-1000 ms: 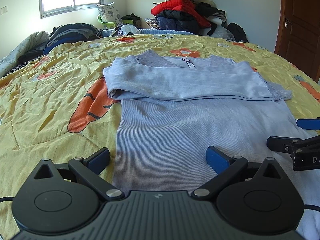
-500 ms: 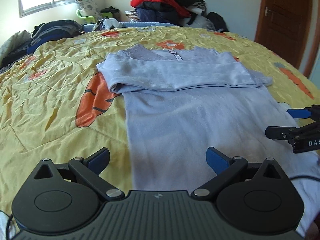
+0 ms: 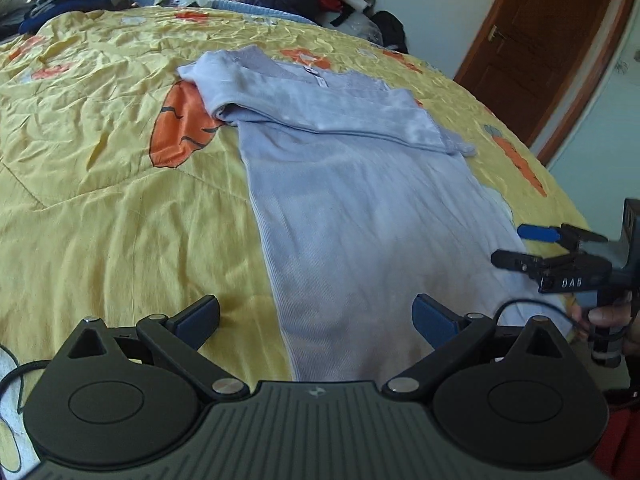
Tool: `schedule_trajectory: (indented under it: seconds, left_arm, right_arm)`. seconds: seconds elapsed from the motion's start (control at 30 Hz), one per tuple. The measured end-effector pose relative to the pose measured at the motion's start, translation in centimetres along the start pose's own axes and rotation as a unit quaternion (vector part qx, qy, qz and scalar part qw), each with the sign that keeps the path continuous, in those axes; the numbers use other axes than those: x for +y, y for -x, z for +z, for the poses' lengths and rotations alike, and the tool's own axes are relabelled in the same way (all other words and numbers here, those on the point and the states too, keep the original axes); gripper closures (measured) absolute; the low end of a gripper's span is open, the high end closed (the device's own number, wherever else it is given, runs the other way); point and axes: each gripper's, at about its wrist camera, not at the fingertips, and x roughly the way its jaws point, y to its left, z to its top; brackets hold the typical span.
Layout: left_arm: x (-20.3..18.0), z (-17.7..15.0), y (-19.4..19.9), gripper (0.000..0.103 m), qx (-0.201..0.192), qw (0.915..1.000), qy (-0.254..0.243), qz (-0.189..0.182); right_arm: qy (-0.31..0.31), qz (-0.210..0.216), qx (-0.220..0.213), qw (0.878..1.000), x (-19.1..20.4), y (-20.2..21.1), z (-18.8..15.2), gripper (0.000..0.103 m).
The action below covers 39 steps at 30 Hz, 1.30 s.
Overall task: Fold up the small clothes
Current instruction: 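Move both open grippers down to the sweater hem, then close both grippers on the sweater hem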
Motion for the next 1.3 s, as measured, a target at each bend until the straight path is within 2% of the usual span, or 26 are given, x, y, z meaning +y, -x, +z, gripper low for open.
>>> schedule_trajectory:
  seconds: [0.17, 0.33, 0.47, 0.57, 0.63, 0.83, 0.93, 1.07, 1.13, 1.27, 1.3]
  left_arm:
    - [-0.7, -1.0, 0.5, 0.0, 0.014, 0.9988, -0.042, -0.021]
    - [-0.3, -1.5, 1.1, 0.0, 0.019, 0.997, -0.043, -0.061]
    - [0.7, -1.8, 1.5, 0.0, 0.028, 0.9928, -0.021, -0.114]
    - [1.7, -1.9, 1.6, 0.0, 0.026, 0.9891, 0.009, -0.145]
    - [2.4, -1.9, 1.5, 0.0, 0.021, 0.9866, 0.034, -0.159]
    - [3.3, -2.2, 1.2, 0.0, 0.026, 0.9747, 0.075, -0.209]
    - [3.4, -2.5, 1.1, 0.0, 0.025, 0.9712, 0.081, -0.222]
    - [3.4, -2.7, 0.8, 0.001, 0.031, 0.9636, 0.09, -0.25]
    - [3.4, -2.9, 0.6, 0.001, 0.036, 0.9583, 0.097, -0.266]
    - [3.1, -3.1, 0.3, 0.001, 0.041, 0.9532, 0.098, -0.283]
    - [3.0, -3.1, 0.2, 0.001, 0.041, 0.953, 0.097, -0.284]
  right_arm:
    - [-0.008, 0.011, 0.003, 1.0, -0.6, 1.2, -0.8, 0.0]
    - [-0.005, 0.042, 0.016, 0.999, -1.5, 2.6, -1.5, 0.0]
    - [-0.002, 0.087, 0.026, 0.996, -2.5, 4.1, -2.2, 0.0]
    - [-0.04, 0.137, 0.028, 0.989, -4.2, 5.2, -2.7, 0.0]
    - [-0.064, 0.16, 0.031, 0.985, -5.2, 5.8, -2.9, 0.006]
    - [-0.096, 0.211, 0.048, 0.972, -6.6, 6.9, -3.5, 0.012]
    - [-0.111, 0.239, 0.06, 0.963, -7.1, 7.3, -4.0, 0.015]
    - [-0.145, 0.284, 0.065, 0.946, -7.8, 7.6, -4.8, 0.018]
    - [-0.173, 0.307, 0.065, 0.934, -8.3, 7.3, -5.1, 0.021]
    - [-0.219, 0.344, 0.064, 0.911, -8.7, 6.2, -5.5, 0.03]
    - [-0.224, 0.348, 0.064, 0.908, -8.7, 6.0, -5.6, 0.037]
